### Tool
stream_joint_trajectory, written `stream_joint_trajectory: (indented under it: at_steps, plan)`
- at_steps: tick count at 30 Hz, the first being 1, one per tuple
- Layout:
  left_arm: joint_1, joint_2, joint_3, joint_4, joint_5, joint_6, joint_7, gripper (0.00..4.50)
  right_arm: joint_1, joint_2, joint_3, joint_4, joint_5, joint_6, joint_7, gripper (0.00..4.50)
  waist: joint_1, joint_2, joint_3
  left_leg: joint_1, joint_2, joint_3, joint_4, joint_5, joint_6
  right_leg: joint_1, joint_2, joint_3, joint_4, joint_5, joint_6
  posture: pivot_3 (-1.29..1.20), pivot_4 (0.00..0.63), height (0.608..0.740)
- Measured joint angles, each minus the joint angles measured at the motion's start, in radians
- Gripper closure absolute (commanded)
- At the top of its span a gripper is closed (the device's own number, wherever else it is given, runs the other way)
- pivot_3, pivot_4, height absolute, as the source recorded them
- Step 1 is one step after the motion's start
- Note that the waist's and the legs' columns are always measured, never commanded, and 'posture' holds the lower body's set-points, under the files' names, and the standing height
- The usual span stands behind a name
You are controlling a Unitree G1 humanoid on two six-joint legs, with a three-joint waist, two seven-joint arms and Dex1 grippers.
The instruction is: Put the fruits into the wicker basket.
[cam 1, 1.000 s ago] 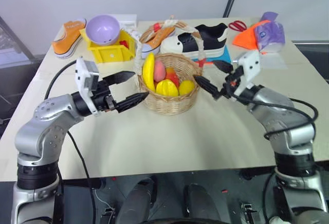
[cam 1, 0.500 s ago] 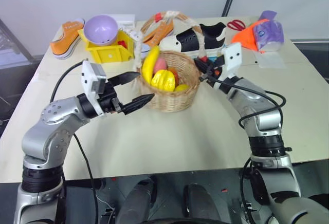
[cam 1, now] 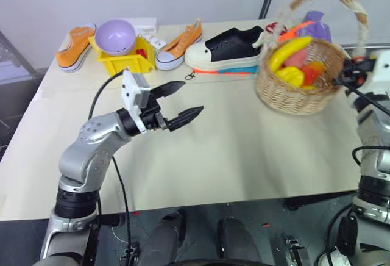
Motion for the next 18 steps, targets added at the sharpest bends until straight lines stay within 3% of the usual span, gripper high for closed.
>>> stream_joint_trajectory:
  at_steps: [6,12,18]
  plan:
    - [-0.001,-0.005,-0.026,0.009,0.016,-0.019,-0.005,0.00,0.012,0.003,-0.036,0.038,0.003,-0.030,-0.028,1.56,-0.002,0.003,0.000,0.000,0.000,0.000,0.000,0.000,0.000,0.000,0.000,0.000,0.000,0.000,0.000,0.00,0.150,0.740]
    - [0.001,0.015,-0.005,0.050,0.040,-0.061,-0.003,0.00,0.127,-0.004,-0.056,-0.072,0.022,-0.047,0.028,1.56,0.005,0.003,0.000,0.000,0.000,0.000,0.001,0.000,0.000,0.001,0.000,0.000,0.000,0.000,0.000,0.00,0.150,0.740]
    - [0.132,0.091,0.092,0.181,0.128,-0.143,0.024,0.00,0.435,-0.007,-0.168,-0.180,0.131,-0.137,0.244,1.56,0.002,0.003,0.000,0.001,0.000,0.000,-0.001,0.000,0.000,0.001,-0.001,0.000,-0.001,0.000,0.000,0.00,0.150,0.740]
